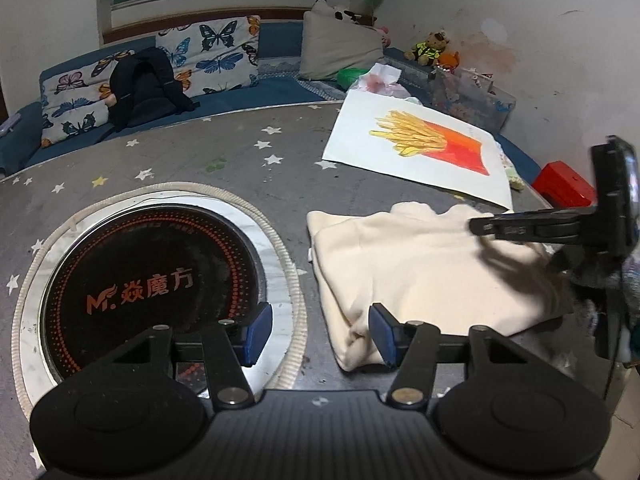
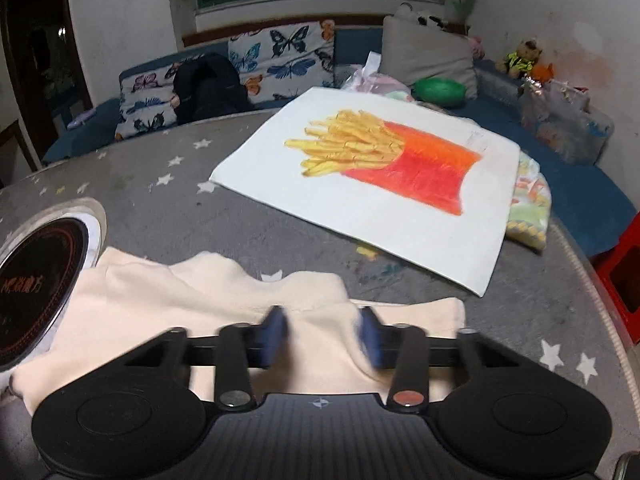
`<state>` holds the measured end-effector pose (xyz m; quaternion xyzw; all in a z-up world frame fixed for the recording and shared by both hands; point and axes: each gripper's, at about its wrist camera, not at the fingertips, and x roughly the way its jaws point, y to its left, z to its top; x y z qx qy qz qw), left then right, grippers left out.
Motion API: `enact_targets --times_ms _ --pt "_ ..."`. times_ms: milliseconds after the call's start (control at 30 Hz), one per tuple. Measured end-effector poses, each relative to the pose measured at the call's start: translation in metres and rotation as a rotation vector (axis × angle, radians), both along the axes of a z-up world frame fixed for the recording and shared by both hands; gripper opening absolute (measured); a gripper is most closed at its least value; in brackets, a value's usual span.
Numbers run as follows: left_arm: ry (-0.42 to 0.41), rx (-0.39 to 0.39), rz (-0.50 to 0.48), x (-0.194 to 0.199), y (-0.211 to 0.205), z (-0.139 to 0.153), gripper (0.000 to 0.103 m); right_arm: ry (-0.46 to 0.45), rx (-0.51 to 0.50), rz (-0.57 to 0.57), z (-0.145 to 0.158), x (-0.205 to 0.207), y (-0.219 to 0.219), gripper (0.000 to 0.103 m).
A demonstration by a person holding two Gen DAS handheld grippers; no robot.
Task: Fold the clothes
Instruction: 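Move both tools toward the bunched cream sweatshirt and grasp its edges, then lift the sweatshirt with both grippers and shake it open in the air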
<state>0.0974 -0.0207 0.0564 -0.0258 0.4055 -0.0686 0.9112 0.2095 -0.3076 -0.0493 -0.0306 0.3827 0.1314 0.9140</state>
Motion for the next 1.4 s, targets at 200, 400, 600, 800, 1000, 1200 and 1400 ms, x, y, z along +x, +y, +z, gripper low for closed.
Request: enact_targets --times_ms 200,400,600,800,1000,1200,1400 --pt "-0.011 0.007 0.001 0.003 0.002 0.001 0.057 -0.119 0.090 0.028 0.036 -0.036 -0.011 0.009" --pt "-0.047 0.014 -0.014 0.002 -0.003 0.008 0.074 -0.229 0.204 0.154 0.075 -0.112 -0.013 0.009" --pt "-0.025 -0.025 -0.017 0.008 -0.013 0.012 0.078 -0.168 0.211 0.323 0.069 -0.195 -0.001 0.009" --pt "0.026 -0.055 -0.038 0.013 -0.034 0.010 0.088 -0.059 0.167 0.345 0.039 -0.231 0.002 0.009" --pt "0.078 -0.085 -0.059 0.019 -0.055 0.008 0.085 -0.057 0.119 0.354 0.028 -0.249 0.005 0.009" --pt "0.147 -0.180 -0.087 0.022 -0.056 -0.006 0.007 -0.072 0.092 0.373 0.024 -0.259 0.011 0.009" --pt "0.072 -0.189 -0.052 0.015 -0.028 0.009 0.006 -0.101 0.159 0.292 0.038 -0.242 0.000 0.008"
